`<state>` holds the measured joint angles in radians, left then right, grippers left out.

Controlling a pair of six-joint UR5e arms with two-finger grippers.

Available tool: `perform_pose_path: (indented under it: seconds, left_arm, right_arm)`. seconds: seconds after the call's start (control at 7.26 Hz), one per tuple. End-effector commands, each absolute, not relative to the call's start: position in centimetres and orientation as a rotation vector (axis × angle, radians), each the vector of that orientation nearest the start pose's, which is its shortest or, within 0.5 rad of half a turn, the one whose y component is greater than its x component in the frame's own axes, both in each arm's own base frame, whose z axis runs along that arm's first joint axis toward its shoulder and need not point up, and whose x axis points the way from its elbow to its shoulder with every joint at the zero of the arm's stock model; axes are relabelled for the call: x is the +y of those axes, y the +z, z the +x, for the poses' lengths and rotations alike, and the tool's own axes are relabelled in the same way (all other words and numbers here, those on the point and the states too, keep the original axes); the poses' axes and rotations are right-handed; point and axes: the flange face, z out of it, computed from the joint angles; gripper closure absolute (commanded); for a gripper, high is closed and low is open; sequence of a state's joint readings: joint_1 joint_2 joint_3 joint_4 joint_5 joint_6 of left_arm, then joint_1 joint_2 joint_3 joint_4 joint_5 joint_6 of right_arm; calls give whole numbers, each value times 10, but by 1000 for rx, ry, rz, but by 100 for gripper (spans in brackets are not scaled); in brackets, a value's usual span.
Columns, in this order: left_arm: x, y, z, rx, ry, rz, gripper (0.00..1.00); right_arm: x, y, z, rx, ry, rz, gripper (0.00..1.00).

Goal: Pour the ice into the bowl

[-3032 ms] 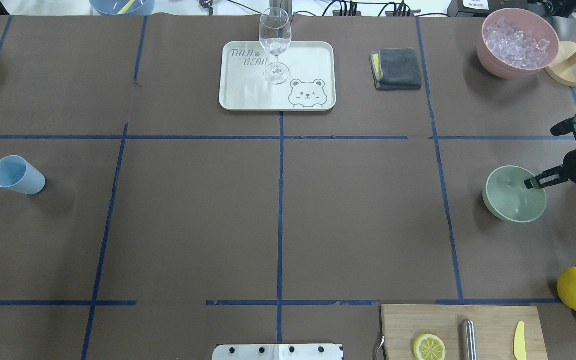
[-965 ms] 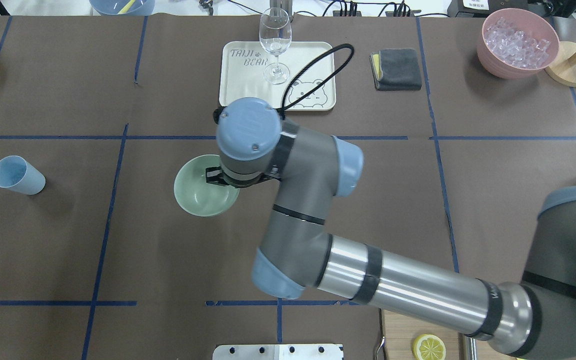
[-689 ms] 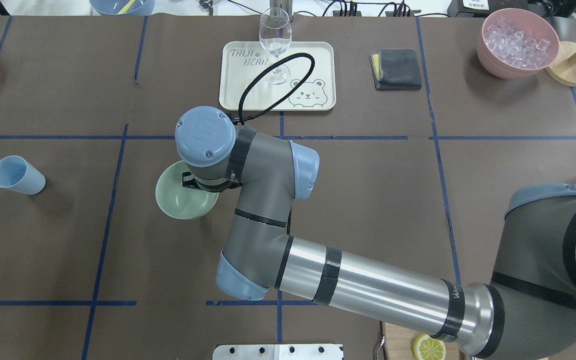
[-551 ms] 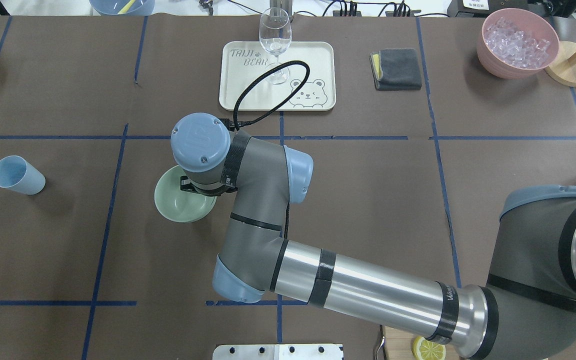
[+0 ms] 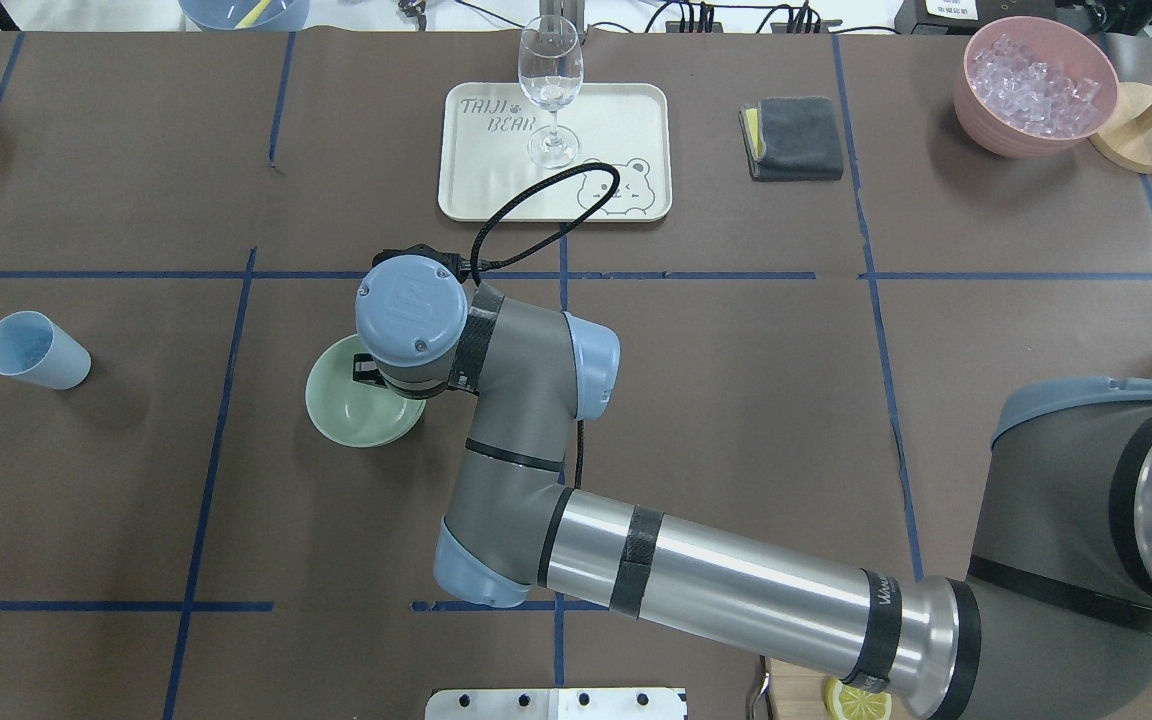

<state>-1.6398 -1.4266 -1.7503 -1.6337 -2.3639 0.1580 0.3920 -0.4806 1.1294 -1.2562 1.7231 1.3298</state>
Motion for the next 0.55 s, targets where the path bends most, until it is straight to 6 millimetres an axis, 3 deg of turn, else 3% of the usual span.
perform_pose_path:
  seconds: [0.0, 0.28, 0.41]
  left_arm:
    - [-432, 629, -92, 777, 123, 182, 0]
    - [-435, 619, -93, 769, 131, 200, 0]
    - [-441, 612, -94, 764, 137, 216, 0]
  right_arm:
    - [-431, 74, -700, -1007, 84, 203, 0]
    - [-466, 57, -637, -949, 92, 177, 0]
    - [-481, 58, -588, -902, 45, 217, 0]
